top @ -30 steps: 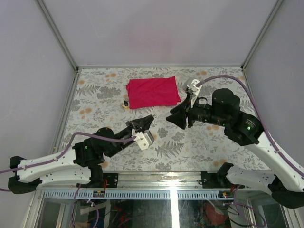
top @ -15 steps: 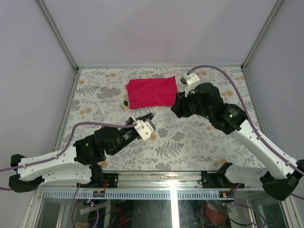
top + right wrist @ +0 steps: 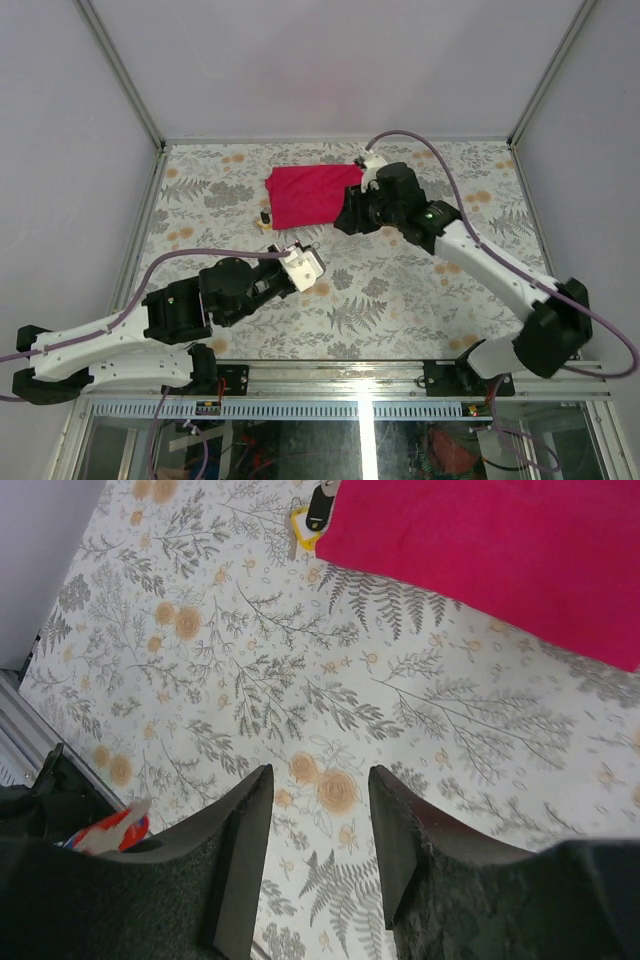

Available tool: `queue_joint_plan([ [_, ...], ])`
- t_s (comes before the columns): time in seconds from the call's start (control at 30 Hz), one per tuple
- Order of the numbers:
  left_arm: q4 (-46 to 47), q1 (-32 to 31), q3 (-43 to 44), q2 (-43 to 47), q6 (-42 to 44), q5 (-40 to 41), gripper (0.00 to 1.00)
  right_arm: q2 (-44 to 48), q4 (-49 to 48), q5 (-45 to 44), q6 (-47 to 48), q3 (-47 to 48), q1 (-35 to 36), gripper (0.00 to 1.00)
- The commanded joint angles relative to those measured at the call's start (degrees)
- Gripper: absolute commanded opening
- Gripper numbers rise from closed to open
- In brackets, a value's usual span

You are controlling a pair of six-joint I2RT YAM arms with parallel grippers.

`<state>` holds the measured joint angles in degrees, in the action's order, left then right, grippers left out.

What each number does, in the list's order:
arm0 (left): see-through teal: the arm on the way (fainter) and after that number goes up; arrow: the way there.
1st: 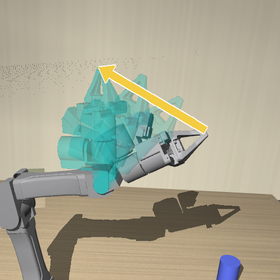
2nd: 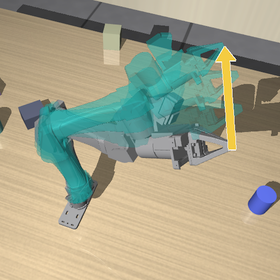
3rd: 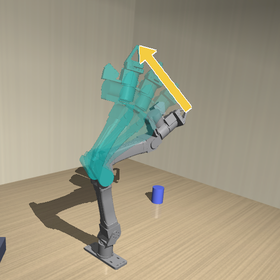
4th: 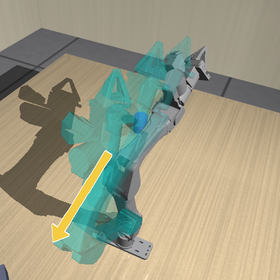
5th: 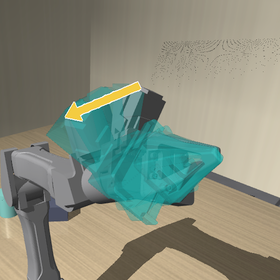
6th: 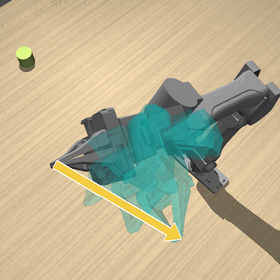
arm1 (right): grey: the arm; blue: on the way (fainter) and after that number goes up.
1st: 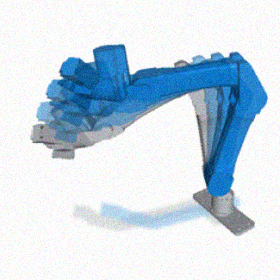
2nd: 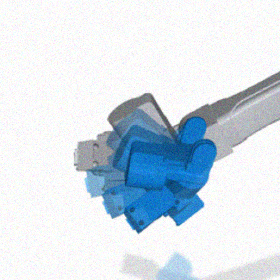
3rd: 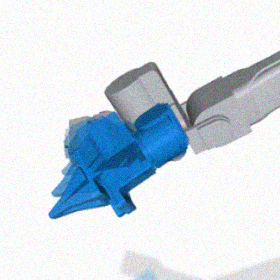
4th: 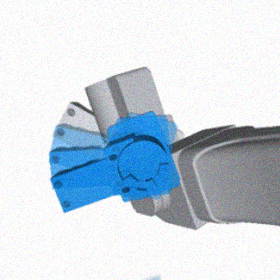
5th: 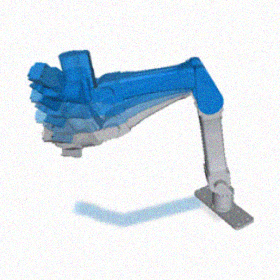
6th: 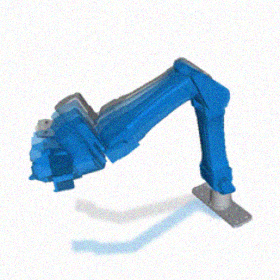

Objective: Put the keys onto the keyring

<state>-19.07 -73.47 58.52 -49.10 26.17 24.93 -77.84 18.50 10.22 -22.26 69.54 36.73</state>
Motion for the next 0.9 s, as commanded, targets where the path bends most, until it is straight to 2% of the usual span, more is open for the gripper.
queue_joint_plan([
  [0.0, -2.6, 0.3, 3.6, 1.0, -1.7, 2.0, 0.00, -10.0, -12.3, 6.9, -2.1, 3.7, 0.0, 0.49],
  [0.3, -7.9, 0.3, 9.3, 0.9, -1.1, 3.8, 0.00, -38.8, -18.3, 15.2, -3.4, 24.1, 4.3, 0.46],
  [0.53, -9.8, 0.3, 11.4, 0.9, -1.4, 5.4, 0.00, -58.4, -16.6, 16.5, -3.3, 45.4, 7.3, 0.45],
  [0.67, -10.1, 0.3, 11.8, 0.6, -1.7, 5.8, 0.00, -65.6, -15.1, 14.6, -1.8, 55.0, 8.0, 0.45],
  [0.87, -10.6, 0.3, 11.7, 0.2, -1.8, 6.2, 0.00, -72.2, -16.2, 11.9, -0.8, 61.3, 8.1, 0.45],
])
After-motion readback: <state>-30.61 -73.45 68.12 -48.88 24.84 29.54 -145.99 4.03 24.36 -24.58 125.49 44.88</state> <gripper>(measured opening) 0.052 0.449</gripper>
